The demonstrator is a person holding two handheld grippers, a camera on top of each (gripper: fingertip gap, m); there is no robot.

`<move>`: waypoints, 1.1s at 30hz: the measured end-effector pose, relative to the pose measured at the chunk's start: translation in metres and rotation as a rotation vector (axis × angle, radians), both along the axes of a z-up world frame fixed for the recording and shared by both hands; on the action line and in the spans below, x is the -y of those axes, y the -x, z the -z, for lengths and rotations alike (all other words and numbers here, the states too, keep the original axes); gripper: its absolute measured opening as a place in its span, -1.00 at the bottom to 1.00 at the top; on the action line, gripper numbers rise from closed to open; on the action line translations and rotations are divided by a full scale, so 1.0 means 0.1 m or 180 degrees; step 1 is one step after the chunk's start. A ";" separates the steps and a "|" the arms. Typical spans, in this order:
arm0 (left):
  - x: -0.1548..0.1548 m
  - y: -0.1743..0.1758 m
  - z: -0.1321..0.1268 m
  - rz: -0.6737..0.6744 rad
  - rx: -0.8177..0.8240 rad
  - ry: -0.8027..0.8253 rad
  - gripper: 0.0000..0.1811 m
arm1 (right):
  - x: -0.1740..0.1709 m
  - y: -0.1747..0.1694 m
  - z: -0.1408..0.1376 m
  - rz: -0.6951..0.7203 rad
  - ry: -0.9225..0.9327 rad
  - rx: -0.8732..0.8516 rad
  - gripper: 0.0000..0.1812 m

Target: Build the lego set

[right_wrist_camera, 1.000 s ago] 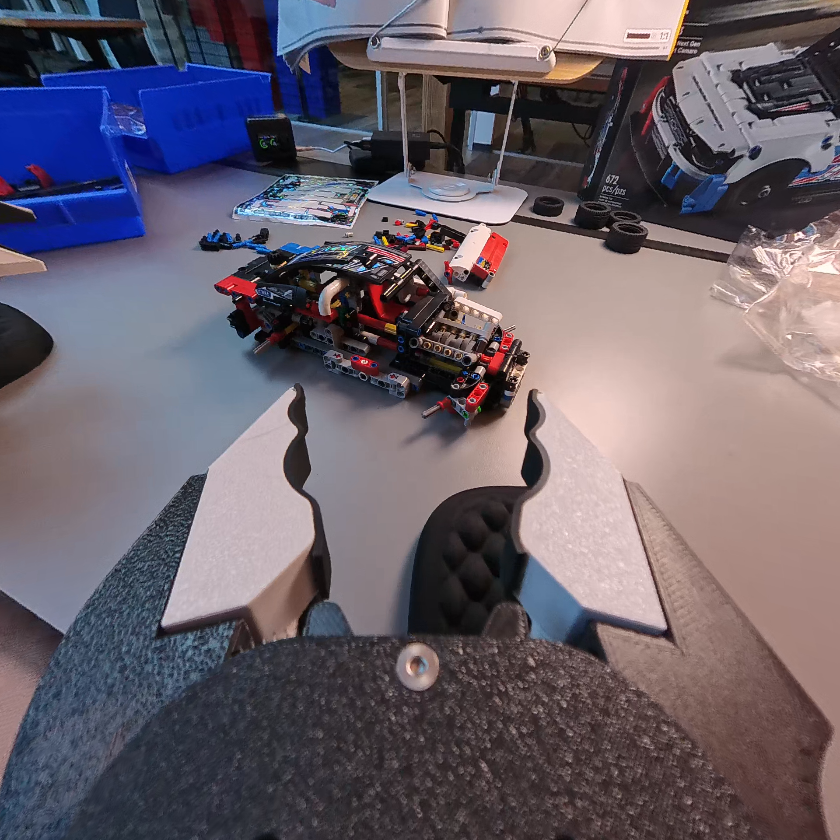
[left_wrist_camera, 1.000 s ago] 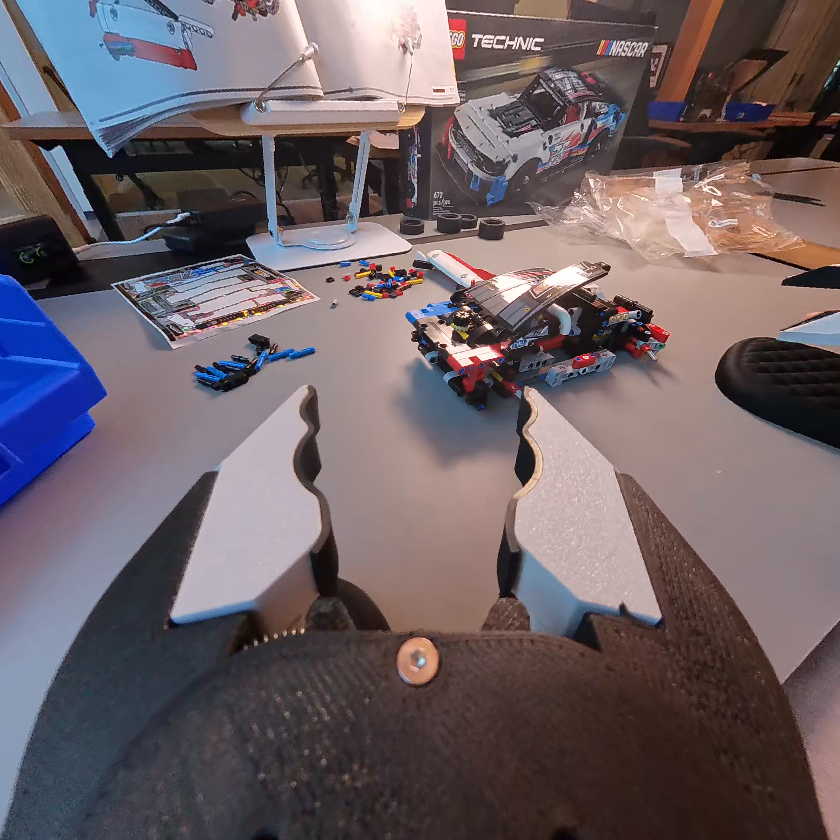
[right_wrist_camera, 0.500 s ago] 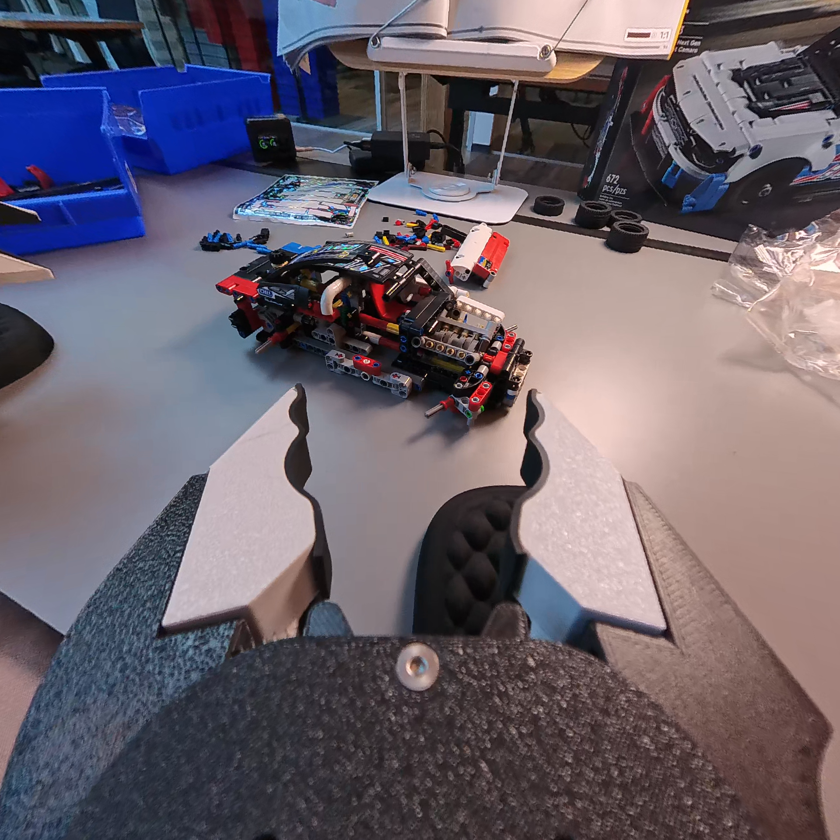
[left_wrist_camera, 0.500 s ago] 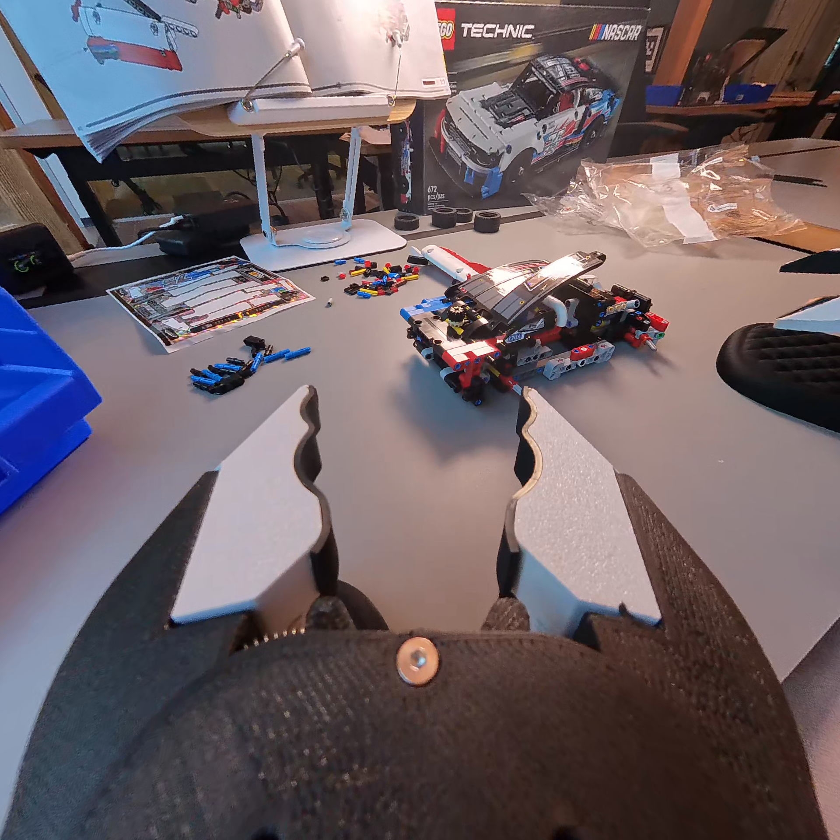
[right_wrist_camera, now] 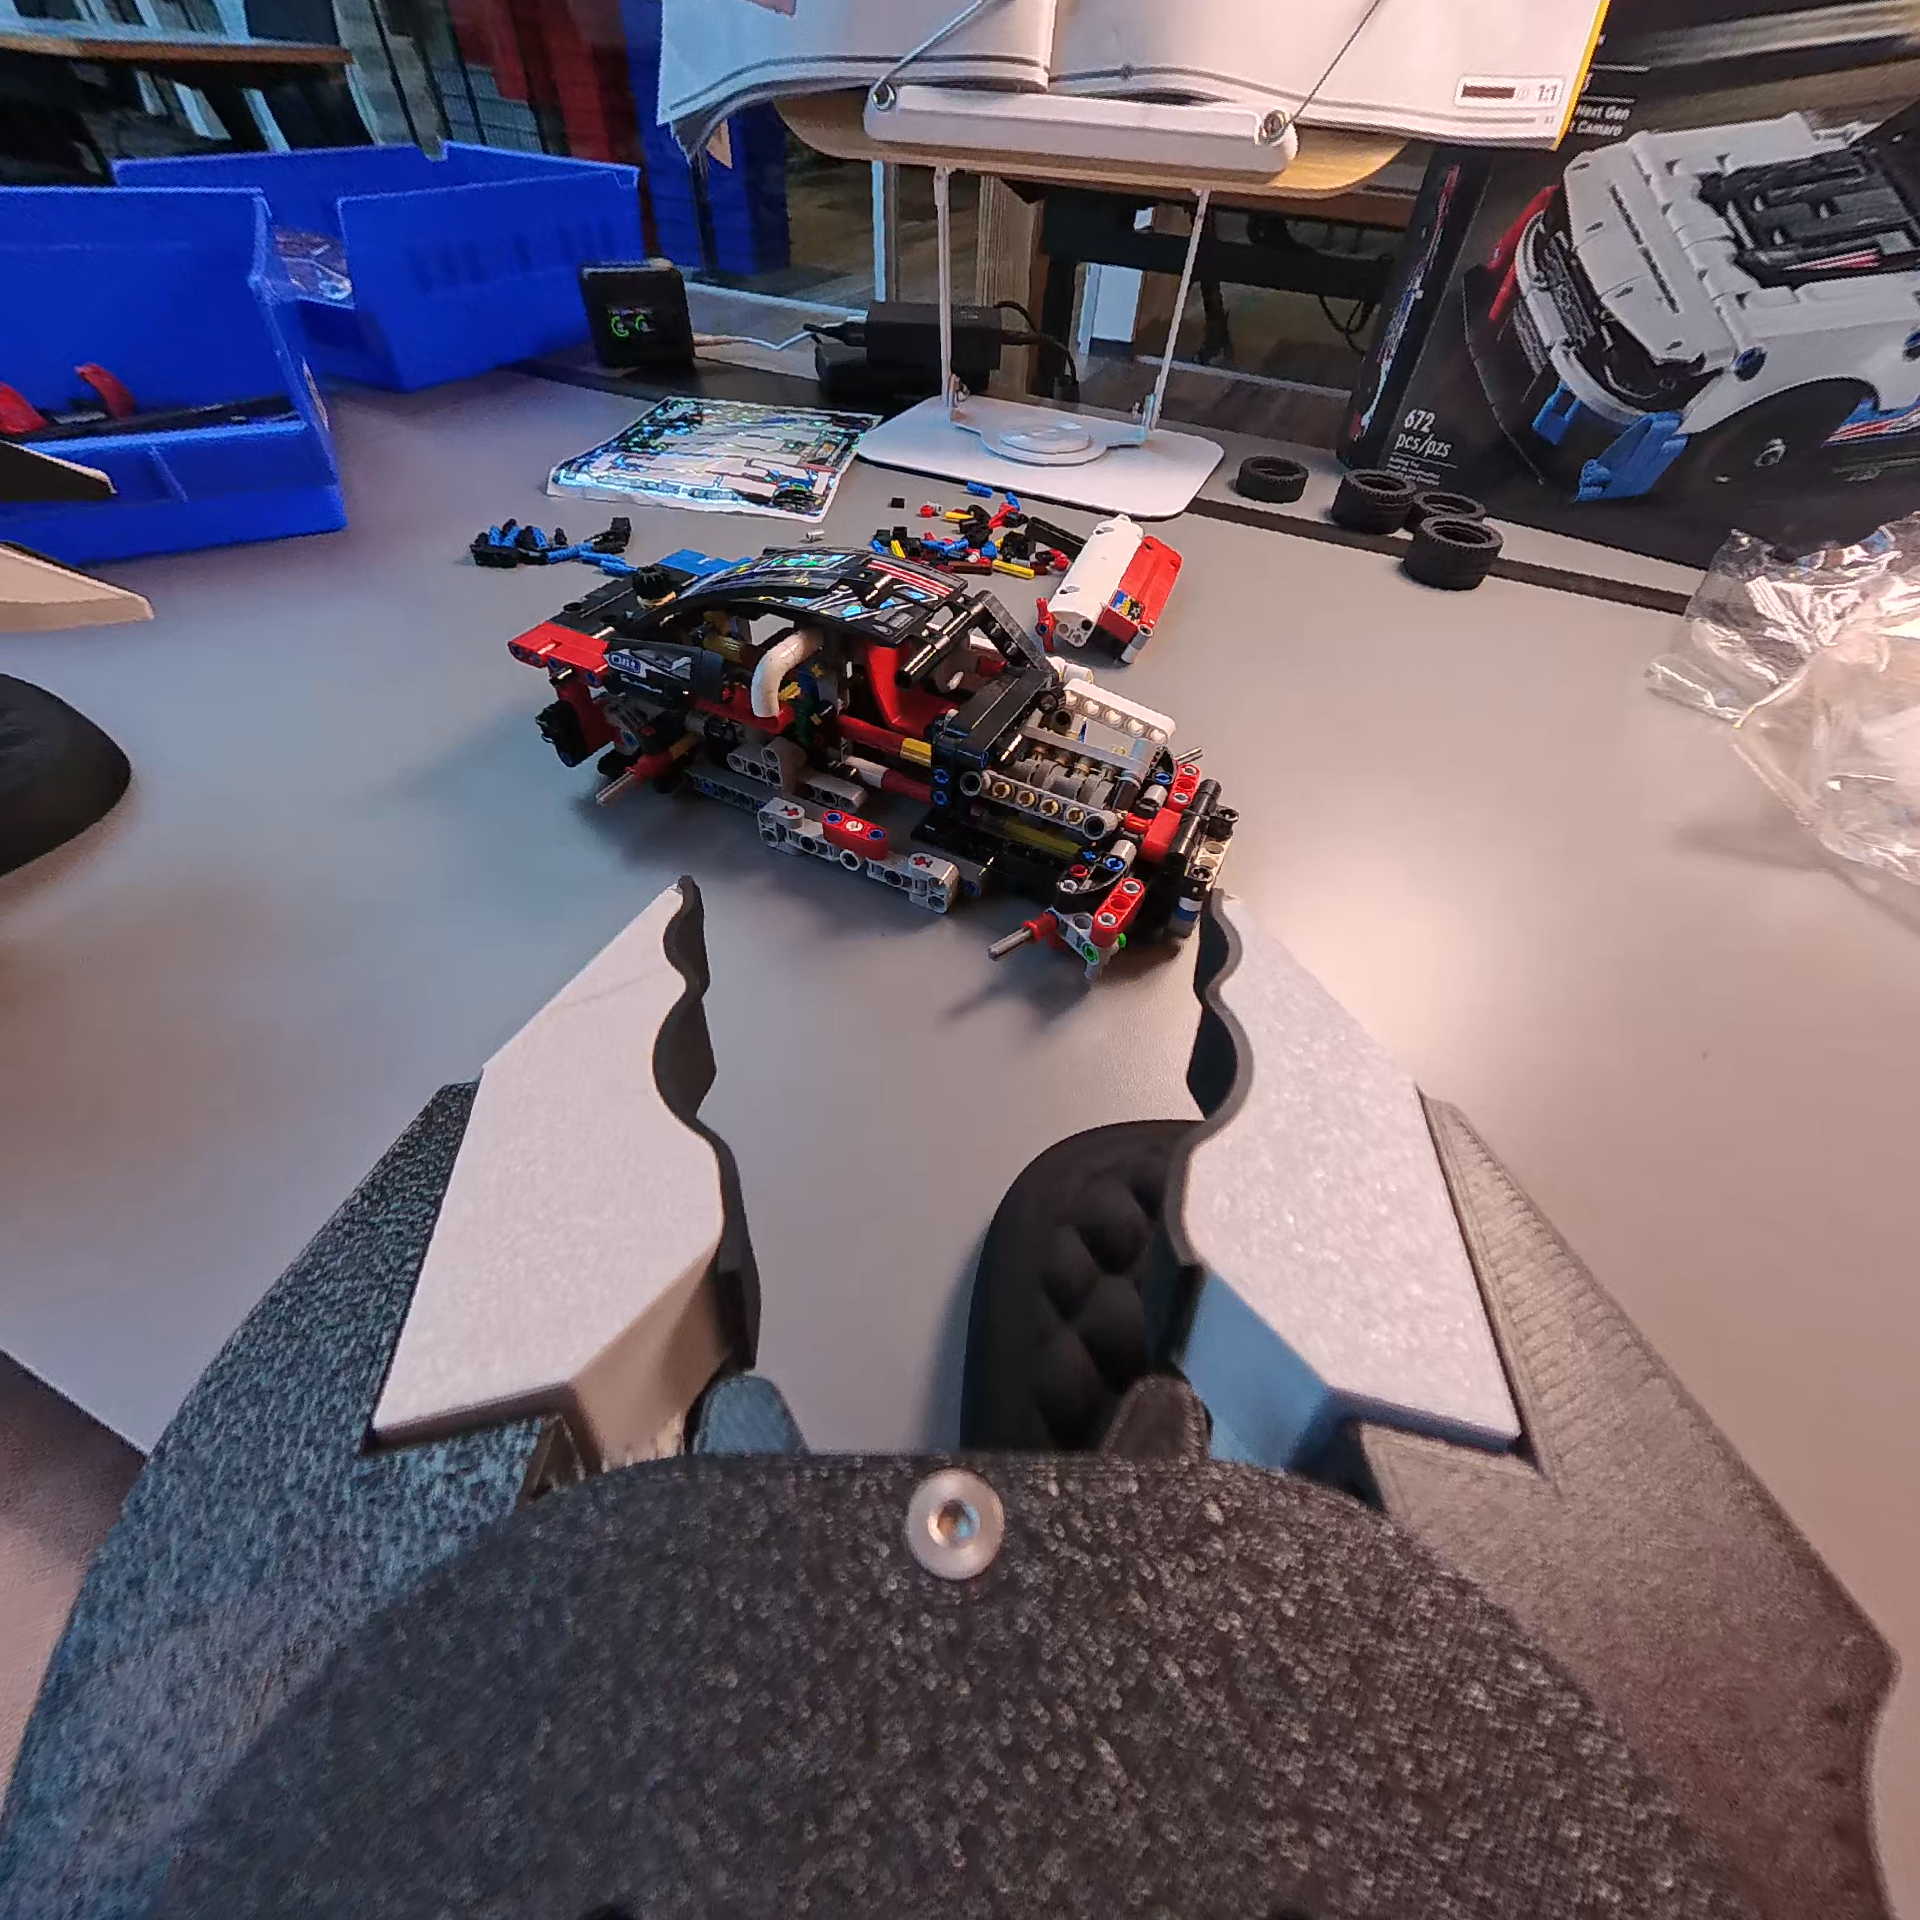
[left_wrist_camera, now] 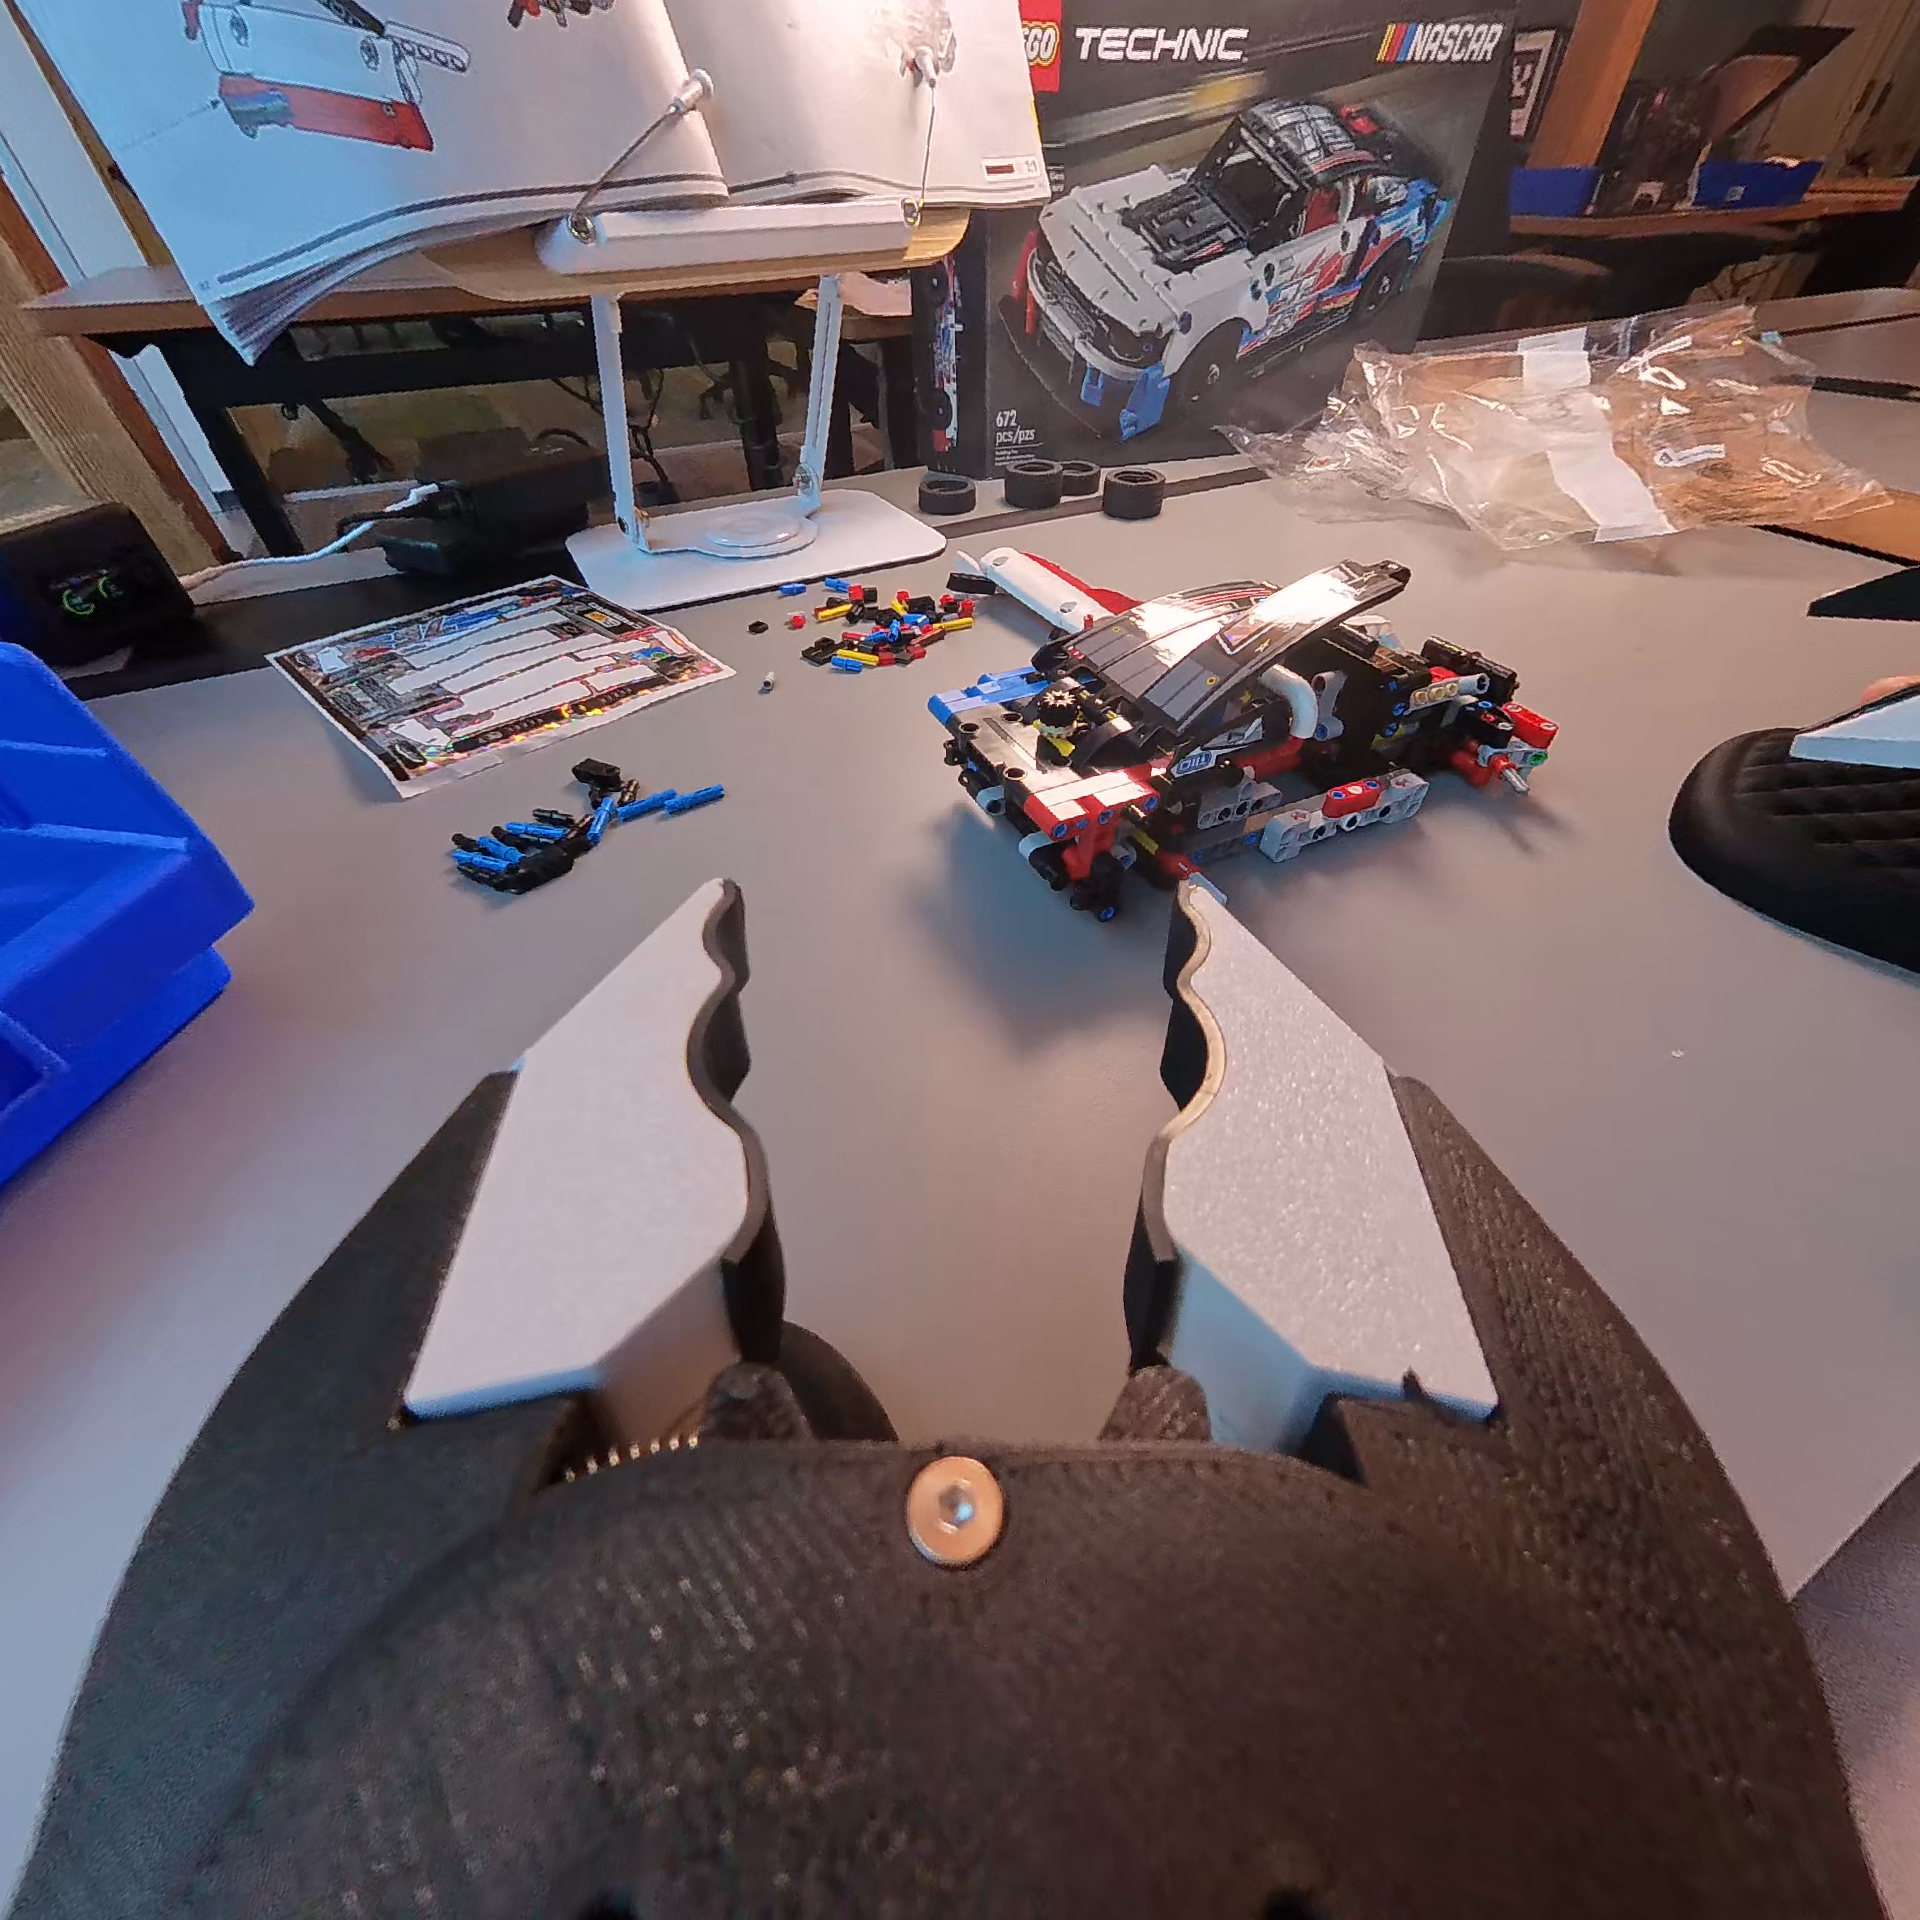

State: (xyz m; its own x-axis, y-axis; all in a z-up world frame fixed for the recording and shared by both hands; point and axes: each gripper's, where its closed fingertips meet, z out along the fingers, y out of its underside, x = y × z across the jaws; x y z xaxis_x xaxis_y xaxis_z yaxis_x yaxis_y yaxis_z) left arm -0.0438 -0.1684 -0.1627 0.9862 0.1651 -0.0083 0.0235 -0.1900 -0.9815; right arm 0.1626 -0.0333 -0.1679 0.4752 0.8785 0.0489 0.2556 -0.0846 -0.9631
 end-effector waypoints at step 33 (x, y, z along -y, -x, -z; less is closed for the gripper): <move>-0.03 -0.09 -0.07 -0.0058 -0.0424 -0.0009 -0.21 | 0.08 -0.01 0.01 0.0020 -0.0133 0.0032 -0.03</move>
State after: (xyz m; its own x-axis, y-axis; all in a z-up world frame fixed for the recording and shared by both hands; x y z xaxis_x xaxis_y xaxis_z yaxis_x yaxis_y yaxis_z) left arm -0.0352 -0.1652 -0.1558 0.9733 0.1833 -0.1385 -0.1036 -0.1879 -0.9767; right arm 0.1632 -0.0412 -0.1687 0.4799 0.8727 0.0903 0.2648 -0.0459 -0.9632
